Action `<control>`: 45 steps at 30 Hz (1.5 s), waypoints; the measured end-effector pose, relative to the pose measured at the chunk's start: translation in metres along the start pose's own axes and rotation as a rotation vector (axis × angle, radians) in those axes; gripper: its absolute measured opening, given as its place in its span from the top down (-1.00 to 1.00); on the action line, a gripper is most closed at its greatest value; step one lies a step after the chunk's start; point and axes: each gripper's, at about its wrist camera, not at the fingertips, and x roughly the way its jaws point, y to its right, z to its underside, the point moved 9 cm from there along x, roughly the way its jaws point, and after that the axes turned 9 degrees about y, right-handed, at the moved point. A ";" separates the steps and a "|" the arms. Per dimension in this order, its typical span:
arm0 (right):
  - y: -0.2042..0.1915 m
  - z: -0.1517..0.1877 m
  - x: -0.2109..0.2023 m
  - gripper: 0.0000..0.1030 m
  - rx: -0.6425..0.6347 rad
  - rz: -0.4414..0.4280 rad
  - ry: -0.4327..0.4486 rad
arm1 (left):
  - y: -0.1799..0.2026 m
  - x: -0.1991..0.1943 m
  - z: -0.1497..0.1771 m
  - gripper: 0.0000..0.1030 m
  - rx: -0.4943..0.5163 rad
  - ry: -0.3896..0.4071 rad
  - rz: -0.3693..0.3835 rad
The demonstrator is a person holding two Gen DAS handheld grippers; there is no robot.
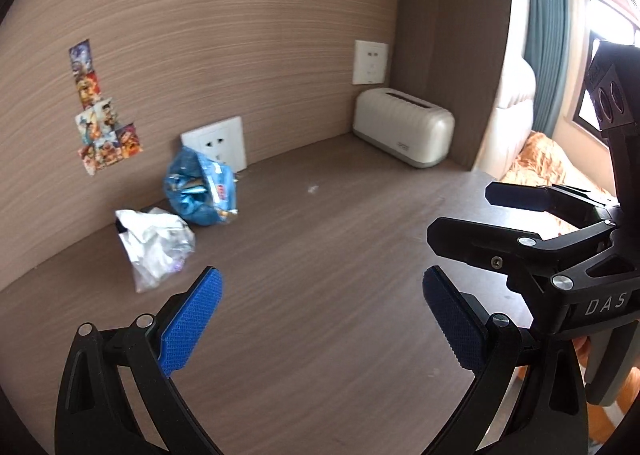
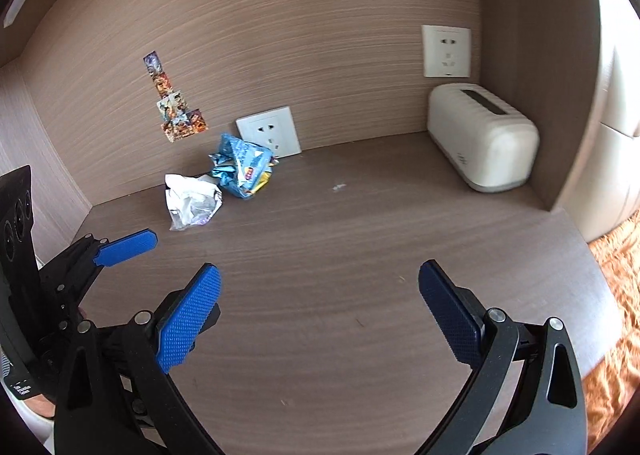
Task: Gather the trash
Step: 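Move both tools back over the desk toward the last bags, then grasp the crumpled clear bag with the left tool while the right tool grasps the blue chip bag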
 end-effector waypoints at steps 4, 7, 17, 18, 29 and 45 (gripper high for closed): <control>-0.019 -0.010 0.026 -0.92 -0.018 -0.027 -0.014 | -0.033 0.007 -0.005 -0.90 -0.025 0.001 -0.031; -0.032 -0.015 0.045 -0.92 -0.028 -0.045 -0.026 | -0.055 0.012 -0.008 -0.90 -0.039 0.002 -0.054; -0.064 -0.024 0.103 -0.92 -0.063 -0.097 -0.055 | -0.115 0.041 -0.011 -0.90 -0.068 -0.004 -0.120; -0.066 -0.026 0.108 -0.92 -0.064 -0.101 -0.057 | -0.120 0.044 -0.011 -0.90 -0.073 -0.006 -0.123; -0.087 -0.048 0.196 -0.92 -0.110 -0.111 -0.087 | -0.165 0.097 -0.007 -0.90 -0.077 -0.064 -0.140; -0.092 -0.050 0.234 -0.58 -0.066 -0.133 -0.104 | -0.181 0.105 0.000 0.02 -0.117 -0.099 -0.135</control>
